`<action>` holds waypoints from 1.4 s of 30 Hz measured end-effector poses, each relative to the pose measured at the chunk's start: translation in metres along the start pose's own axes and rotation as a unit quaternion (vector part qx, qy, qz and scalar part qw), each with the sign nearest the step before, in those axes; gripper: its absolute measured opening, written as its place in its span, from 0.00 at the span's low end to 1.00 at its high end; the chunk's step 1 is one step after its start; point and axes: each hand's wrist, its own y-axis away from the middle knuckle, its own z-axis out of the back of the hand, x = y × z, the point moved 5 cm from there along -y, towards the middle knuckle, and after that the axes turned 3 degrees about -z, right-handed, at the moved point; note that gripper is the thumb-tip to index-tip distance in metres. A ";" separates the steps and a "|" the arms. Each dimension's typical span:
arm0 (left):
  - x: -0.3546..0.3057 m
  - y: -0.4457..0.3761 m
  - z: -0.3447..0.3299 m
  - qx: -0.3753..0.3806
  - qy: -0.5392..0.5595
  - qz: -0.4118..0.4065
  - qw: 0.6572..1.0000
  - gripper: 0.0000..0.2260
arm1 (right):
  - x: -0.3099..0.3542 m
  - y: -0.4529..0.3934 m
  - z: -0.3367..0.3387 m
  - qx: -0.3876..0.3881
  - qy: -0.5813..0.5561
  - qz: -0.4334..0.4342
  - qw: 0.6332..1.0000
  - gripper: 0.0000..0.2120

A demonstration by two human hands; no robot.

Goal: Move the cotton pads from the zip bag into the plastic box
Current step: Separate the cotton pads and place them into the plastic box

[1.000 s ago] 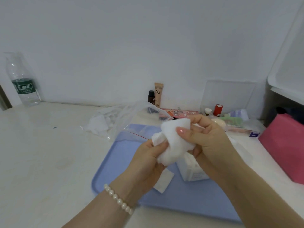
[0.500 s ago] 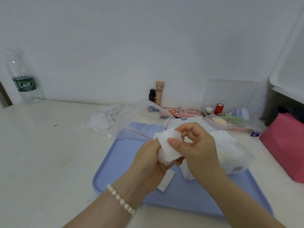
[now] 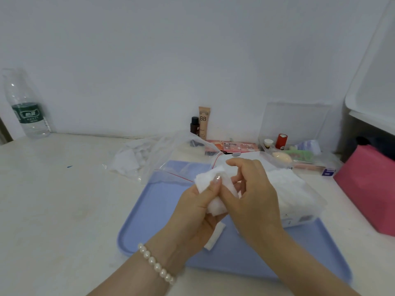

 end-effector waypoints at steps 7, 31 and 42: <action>-0.002 -0.001 -0.001 0.048 -0.017 0.014 0.999 0.19 | -0.015 -0.014 0.010 -0.062 -0.014 -0.008 0.998 0.16; -0.040 -0.010 -0.053 0.081 -0.366 -0.110 0.921 0.14 | -0.024 -0.063 0.135 0.166 -0.042 -0.261 0.950 0.05; 0.033 -0.064 -0.136 0.213 -0.699 -0.216 0.647 0.11 | -0.094 -0.064 0.146 0.174 0.106 -0.386 0.900 0.09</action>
